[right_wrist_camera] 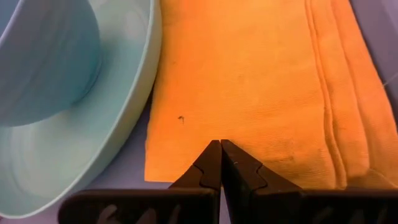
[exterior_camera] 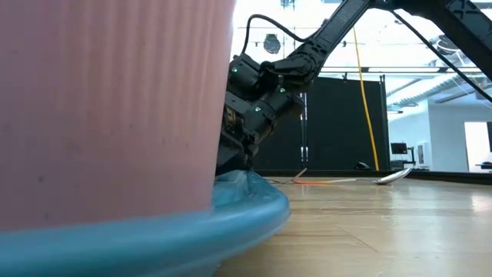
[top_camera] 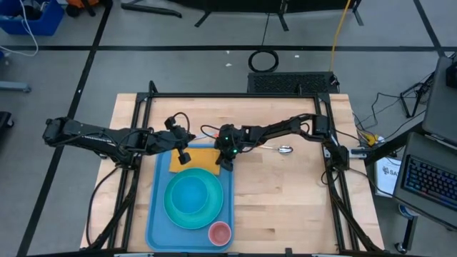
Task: Set up tray
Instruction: Put the yellow napkin to the top of the green plate on the blue serving tray
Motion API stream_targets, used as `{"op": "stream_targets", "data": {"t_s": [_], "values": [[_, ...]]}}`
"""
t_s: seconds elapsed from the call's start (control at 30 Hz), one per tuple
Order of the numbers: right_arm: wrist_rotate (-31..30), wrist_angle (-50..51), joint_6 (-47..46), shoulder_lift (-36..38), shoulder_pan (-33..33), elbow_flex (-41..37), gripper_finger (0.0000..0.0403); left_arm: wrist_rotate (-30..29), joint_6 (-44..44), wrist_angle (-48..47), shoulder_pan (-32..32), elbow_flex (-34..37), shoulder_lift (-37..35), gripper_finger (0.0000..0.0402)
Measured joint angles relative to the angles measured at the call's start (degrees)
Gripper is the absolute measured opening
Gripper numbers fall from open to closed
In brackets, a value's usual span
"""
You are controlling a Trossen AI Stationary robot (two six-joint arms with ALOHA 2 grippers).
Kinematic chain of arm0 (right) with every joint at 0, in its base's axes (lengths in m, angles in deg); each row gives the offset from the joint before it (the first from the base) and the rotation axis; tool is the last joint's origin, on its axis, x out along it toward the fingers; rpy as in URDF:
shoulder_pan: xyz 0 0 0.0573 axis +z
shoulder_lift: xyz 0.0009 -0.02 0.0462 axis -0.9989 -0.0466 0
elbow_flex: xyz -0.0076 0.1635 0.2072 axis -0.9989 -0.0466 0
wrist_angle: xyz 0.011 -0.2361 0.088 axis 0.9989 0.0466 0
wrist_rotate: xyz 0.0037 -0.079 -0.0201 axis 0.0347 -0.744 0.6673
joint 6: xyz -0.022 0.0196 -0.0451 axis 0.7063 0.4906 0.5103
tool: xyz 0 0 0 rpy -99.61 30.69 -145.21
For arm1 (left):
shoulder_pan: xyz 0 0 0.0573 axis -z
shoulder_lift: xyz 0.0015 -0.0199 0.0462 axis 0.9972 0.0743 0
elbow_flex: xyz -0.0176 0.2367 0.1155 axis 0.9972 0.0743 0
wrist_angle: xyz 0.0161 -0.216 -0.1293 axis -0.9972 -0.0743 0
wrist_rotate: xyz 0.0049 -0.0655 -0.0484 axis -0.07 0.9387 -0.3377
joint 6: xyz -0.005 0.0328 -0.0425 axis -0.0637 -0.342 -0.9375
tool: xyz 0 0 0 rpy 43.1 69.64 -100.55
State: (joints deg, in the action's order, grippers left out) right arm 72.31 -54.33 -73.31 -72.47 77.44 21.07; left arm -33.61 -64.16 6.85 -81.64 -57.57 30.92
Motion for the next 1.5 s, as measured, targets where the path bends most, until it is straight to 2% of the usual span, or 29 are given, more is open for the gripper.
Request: {"op": "stream_targets", "data": {"t_s": [0.6,0.77,0.93,1.5], "values": [[-1.29,1.09,0.26,0.26,-0.13,0.00,0.0000,0.00,0.86,2.55,0.00,1.55,0.00,0.0021],[3.47,0.68,1.41,0.26,-0.22,-0.04,0.0000,-0.02,0.88,2.60,0.00,1.56,0.00,0.0021],[4.31,0.70,1.46,0.26,-0.20,-0.04,0.0003,-0.02,0.88,2.60,0.00,1.57,0.00,0.0021],[4.46,-2.34,2.21,0.71,0.28,-0.15,0.0099,0.02,0.85,2.56,0.00,1.60,0.00,0.0021]]}}
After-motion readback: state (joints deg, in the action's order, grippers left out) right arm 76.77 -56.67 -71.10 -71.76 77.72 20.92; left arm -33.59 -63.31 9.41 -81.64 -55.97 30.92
